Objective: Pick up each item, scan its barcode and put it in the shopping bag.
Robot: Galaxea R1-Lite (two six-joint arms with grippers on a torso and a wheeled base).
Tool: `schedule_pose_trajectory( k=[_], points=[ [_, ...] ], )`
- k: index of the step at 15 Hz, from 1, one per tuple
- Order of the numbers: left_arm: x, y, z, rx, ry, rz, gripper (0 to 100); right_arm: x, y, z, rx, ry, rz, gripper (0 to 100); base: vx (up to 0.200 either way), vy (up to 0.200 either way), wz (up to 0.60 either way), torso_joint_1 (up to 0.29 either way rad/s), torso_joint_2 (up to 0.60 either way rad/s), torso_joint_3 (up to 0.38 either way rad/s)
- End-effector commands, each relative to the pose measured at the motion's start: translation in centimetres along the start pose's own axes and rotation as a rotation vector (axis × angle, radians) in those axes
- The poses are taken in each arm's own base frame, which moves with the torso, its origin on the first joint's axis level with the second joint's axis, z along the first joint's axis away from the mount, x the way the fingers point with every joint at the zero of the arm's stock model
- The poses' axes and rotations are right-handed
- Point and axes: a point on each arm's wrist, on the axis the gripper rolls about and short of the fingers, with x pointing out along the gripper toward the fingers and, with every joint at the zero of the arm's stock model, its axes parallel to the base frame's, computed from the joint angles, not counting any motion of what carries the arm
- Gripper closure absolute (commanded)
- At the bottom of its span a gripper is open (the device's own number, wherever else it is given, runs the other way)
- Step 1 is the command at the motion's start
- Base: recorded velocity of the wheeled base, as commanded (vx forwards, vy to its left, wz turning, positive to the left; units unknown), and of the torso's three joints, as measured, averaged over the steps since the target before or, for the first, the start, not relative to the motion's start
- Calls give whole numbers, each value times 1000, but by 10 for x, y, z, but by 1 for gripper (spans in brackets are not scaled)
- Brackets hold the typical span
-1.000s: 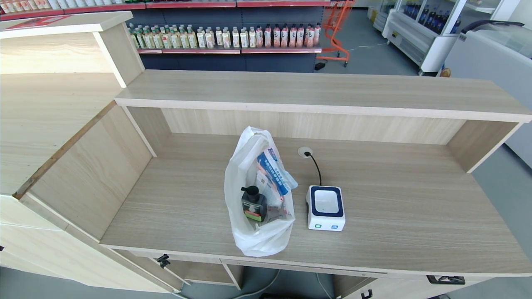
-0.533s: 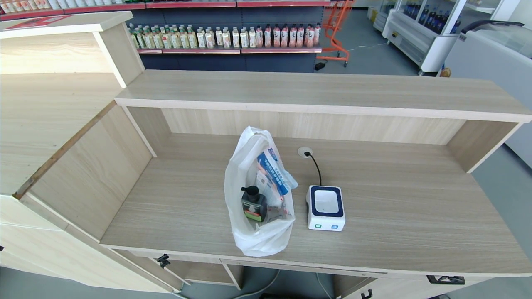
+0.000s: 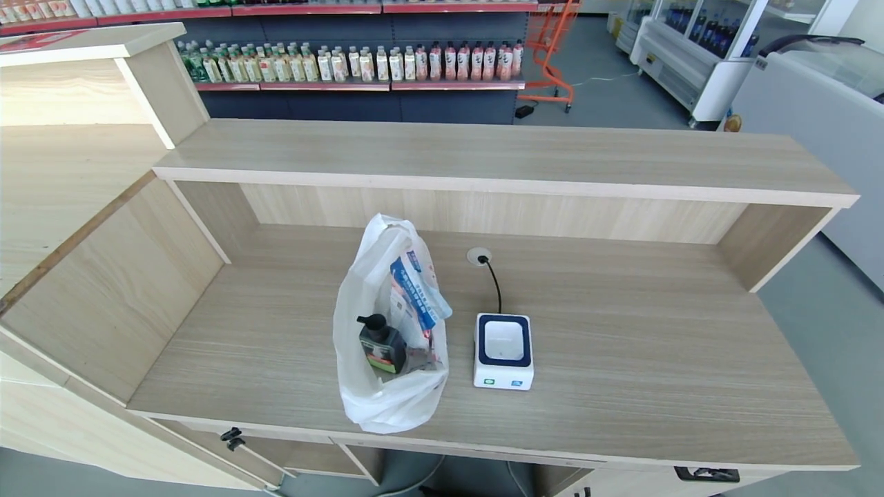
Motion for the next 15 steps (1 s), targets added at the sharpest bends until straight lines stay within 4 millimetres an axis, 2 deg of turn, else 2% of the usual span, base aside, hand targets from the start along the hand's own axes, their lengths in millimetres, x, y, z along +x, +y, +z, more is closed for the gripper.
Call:
schedule_pose_trajectory(
  k=[1, 2, 5, 15],
  points=[
    [0, 0, 0, 0, -1, 0, 0, 0, 0, 0, 0, 3, 1, 100, 0, 0, 0, 0, 0, 0],
    [0, 0, 0, 0, -1, 0, 0, 0, 0, 0, 0, 3, 1, 100, 0, 0, 0, 0, 0, 0],
    [0, 0, 0, -1, 2, 0, 0, 0, 0, 0, 0, 3, 1, 100, 200, 0, 0, 1, -1, 1],
    [0, 0, 0, 0, -1, 0, 0, 0, 0, 0, 1, 3, 1, 100, 0, 0, 0, 0, 0, 0]
  ],
)
